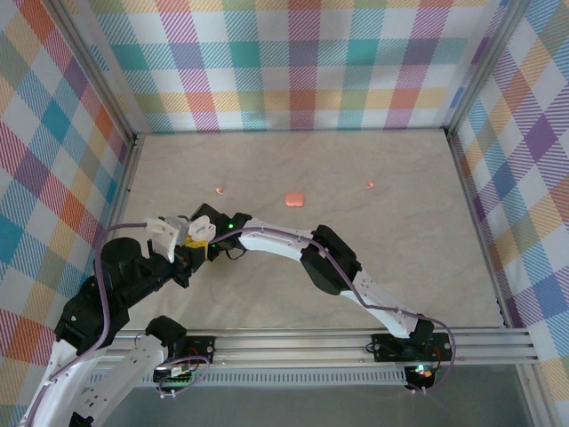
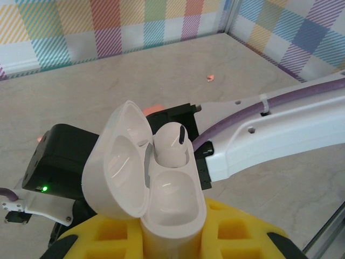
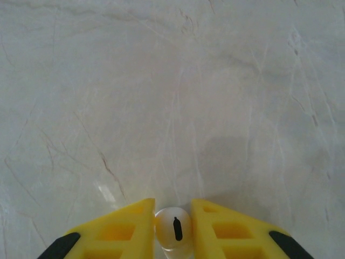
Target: Insert the wireless bluetooth earbuds into the charging case
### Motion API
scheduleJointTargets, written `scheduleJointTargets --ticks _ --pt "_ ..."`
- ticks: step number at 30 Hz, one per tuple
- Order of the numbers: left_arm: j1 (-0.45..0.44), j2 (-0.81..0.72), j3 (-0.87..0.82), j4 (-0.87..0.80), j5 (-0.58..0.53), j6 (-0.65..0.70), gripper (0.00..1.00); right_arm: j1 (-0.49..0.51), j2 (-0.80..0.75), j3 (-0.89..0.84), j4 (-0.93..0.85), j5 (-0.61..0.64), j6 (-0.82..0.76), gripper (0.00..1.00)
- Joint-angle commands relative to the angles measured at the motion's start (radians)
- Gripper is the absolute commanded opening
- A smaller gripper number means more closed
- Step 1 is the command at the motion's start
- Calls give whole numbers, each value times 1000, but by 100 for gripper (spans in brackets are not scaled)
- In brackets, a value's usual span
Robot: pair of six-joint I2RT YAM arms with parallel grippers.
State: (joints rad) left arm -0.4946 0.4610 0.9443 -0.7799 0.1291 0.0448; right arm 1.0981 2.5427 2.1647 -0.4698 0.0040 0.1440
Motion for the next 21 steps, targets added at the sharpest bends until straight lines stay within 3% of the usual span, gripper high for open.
scheduleJointTargets --ticks 1,14,21 --pt "5 15 -13 42 6 2 0 -21 -69 -95 -20 25 -23 20" --pt "5 101 -61 232 161 -19 0 -248 -425 -615 184 -36 64 17" --pt "5 203 -87 339 221 -32 0 -351 -613 -793 228 -60 59 16"
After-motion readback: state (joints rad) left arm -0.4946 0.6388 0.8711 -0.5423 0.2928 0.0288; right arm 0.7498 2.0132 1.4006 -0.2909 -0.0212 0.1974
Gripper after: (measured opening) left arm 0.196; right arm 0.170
